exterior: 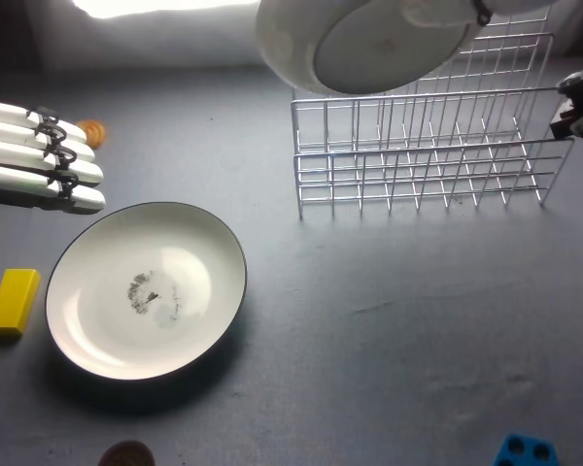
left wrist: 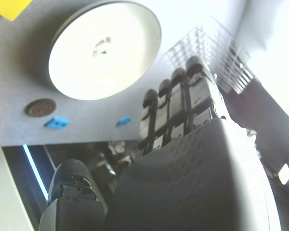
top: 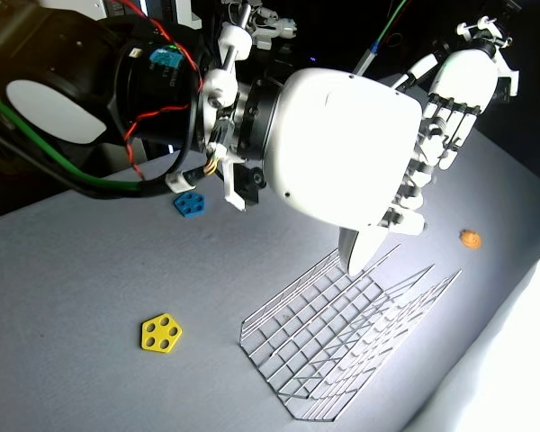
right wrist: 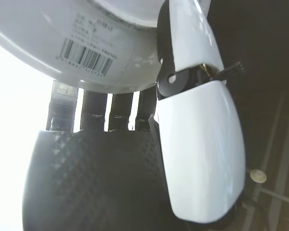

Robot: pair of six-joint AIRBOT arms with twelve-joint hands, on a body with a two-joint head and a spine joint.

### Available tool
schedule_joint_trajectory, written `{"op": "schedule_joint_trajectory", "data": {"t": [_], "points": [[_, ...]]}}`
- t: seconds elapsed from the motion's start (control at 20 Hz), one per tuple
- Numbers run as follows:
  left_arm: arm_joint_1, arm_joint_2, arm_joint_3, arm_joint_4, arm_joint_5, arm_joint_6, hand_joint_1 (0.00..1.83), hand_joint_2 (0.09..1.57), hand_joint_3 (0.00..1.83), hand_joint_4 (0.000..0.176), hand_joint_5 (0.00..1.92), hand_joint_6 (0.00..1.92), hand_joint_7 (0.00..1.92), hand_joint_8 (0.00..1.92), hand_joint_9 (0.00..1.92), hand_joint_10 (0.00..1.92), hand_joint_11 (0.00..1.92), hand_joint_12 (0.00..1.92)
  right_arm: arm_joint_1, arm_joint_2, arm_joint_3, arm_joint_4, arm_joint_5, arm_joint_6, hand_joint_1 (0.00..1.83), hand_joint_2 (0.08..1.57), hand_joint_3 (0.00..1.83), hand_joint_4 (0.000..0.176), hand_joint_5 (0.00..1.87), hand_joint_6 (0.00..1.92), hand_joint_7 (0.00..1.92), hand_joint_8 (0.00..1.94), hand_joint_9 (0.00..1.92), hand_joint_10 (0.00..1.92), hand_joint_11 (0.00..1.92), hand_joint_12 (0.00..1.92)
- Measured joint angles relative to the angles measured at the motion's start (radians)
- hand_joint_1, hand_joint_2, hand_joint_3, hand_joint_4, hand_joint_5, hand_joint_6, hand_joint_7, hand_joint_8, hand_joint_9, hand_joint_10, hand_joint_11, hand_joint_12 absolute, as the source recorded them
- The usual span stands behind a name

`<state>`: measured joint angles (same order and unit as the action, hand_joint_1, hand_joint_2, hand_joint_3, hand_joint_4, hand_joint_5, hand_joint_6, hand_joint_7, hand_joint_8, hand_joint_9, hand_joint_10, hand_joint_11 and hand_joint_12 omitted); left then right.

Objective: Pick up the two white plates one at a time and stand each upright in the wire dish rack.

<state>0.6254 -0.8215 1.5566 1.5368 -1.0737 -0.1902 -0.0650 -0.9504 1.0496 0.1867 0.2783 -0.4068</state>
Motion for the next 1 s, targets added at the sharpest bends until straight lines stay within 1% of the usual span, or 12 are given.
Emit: {"op": "schedule_joint_trajectory", "data": {"t": [0.1, 0.2, 0.4, 0.6, 0.65, 0.75, 0.85, 0.9, 1.0], "points": [[0.019, -0.001, -0.019, 0.011, 0.005, -0.002, 0.00, 1.05, 0.00, 0.000, 0.09, 0.00, 0.06, 0.00, 0.03, 0.00, 0.01, 0.12, 0.000, 0.001, 0.017, -0.001, -0.017, 0.029, 1.37, 1.13, 0.00, 0.000, 0.93, 1.07, 0.92, 0.98, 0.87, 1.26, 0.62, 1.27], [0.036, -0.006, -0.037, 0.029, -0.002, -0.002, 0.00, 1.04, 0.00, 0.000, 0.07, 0.00, 0.03, 0.00, 0.01, 0.00, 0.00, 0.09, 0.008, 0.002, 0.037, -0.003, -0.039, 0.032, 1.37, 1.12, 0.00, 0.000, 0.95, 1.05, 0.94, 0.96, 0.88, 1.23, 0.63, 1.26], [0.043, -0.011, -0.051, 0.018, 0.006, -0.002, 0.00, 1.05, 0.00, 0.000, 0.08, 0.00, 0.05, 0.01, 0.03, 0.01, 0.02, 0.10, 0.022, 0.002, 0.078, -0.003, -0.061, 0.037, 1.37, 1.13, 0.00, 0.000, 0.93, 1.07, 0.93, 0.97, 0.89, 1.23, 0.63, 1.24], [0.065, -0.017, -0.064, 0.045, 0.041, 0.002, 0.00, 1.05, 0.00, 0.000, 0.11, 0.01, 0.07, 0.01, 0.04, 0.01, 0.03, 0.12, 0.022, 0.004, 0.103, -0.004, -0.098, 0.044, 1.37, 1.14, 0.00, 0.000, 0.92, 1.09, 0.91, 1.00, 0.86, 1.26, 0.63, 1.24], [0.071, -0.018, -0.071, 0.045, 0.046, 0.001, 0.00, 1.05, 0.00, 0.000, 0.11, 0.01, 0.07, 0.01, 0.04, 0.01, 0.03, 0.12, 0.022, 0.004, 0.107, -0.004, -0.105, 0.044, 1.37, 1.13, 0.00, 0.000, 0.93, 1.07, 0.93, 0.98, 0.87, 1.25, 0.62, 1.25], [0.077, -0.019, -0.084, 0.045, 0.061, 0.008, 0.00, 1.05, 0.00, 0.000, 0.09, 0.00, 0.06, 0.00, 0.04, 0.00, 0.02, 0.12, 0.022, 0.004, 0.115, -0.004, -0.113, 0.045, 1.36, 1.14, 0.00, 0.000, 0.91, 1.10, 0.91, 1.00, 0.84, 1.29, 0.61, 1.28], [0.090, -0.024, -0.087, 0.051, 0.073, 0.016, 0.00, 1.05, 0.00, 0.000, 0.10, 0.00, 0.07, 0.00, 0.04, 0.01, 0.02, 0.13, 0.022, 0.004, 0.127, -0.004, -0.120, 0.046, 1.37, 1.13, 0.00, 0.000, 0.92, 1.07, 0.92, 0.99, 0.87, 1.26, 0.61, 1.27], [0.094, -0.025, -0.087, 0.056, 0.080, 0.016, 0.00, 1.05, 0.00, 0.000, 0.11, 0.01, 0.08, 0.01, 0.05, 0.01, 0.03, 0.13, 0.022, 0.004, 0.132, -0.004, -0.120, 0.046, 1.36, 1.14, 0.00, 0.000, 0.92, 1.09, 0.91, 1.00, 0.86, 1.26, 0.60, 1.27], [0.106, -0.031, -0.087, 0.063, 0.100, 0.019, 0.00, 1.05, 0.00, 0.000, 0.08, 0.00, 0.05, 0.00, 0.03, 0.00, 0.01, 0.13, 0.018, 0.003, 0.138, -0.004, -0.119, 0.045, 1.36, 1.14, 0.00, 0.000, 0.91, 1.09, 0.91, 1.00, 0.87, 1.26, 0.59, 1.27]]}}
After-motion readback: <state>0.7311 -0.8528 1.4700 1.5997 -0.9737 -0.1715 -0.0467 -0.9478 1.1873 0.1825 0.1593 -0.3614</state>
